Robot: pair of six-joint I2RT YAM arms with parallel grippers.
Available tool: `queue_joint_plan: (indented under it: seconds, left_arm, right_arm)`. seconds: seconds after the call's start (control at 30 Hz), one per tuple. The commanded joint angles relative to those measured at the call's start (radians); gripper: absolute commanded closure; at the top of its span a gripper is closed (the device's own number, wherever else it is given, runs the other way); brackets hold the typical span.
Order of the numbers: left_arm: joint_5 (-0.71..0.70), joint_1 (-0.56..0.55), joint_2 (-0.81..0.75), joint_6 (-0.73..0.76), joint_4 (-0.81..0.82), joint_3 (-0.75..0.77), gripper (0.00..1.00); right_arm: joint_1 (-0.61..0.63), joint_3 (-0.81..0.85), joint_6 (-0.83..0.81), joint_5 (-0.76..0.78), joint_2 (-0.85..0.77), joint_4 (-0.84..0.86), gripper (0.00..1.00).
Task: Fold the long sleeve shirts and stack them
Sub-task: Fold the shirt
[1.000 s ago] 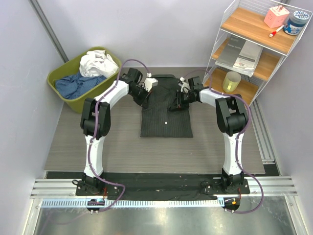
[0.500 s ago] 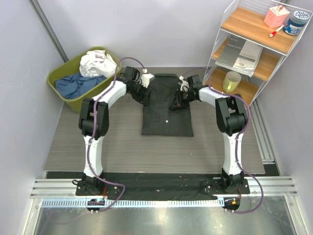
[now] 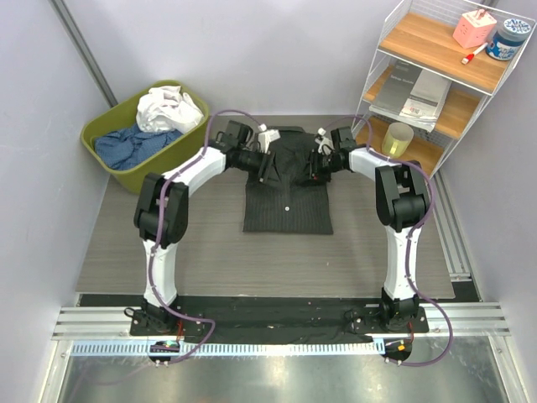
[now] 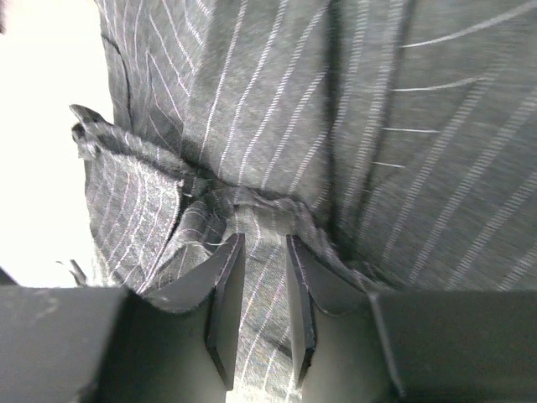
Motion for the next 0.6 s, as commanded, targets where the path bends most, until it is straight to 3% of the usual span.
queue_joint_plan:
  seconds: [0.0, 0.2, 0.4, 0.57]
  left_arm:
    - [0.042, 0.006, 0.102, -0.172, 0.104, 0.071, 0.60]
    - [-0.101, 0.010, 0.245, -0.284, 0.161, 0.130, 0.64]
    - [-0.200, 0.012, 0.304, -0.312, 0.124, 0.117, 0.64]
    - [-0.211, 0.012, 0.311, -0.301, 0.105, 0.107, 0.58]
  right_arm:
    - [-0.039, 0.007, 0.093, -0.054, -0.022, 0.059, 0.67]
    - [-0.046, 0.001, 0.081, -0.117, -0.038, 0.067, 0.63]
    - [-0.046, -0.069, 0.027, -0.289, -0.199, 0.044, 0.58]
    - [0.061, -0.202, 0.129, -0.389, -0.287, 0.194, 0.53]
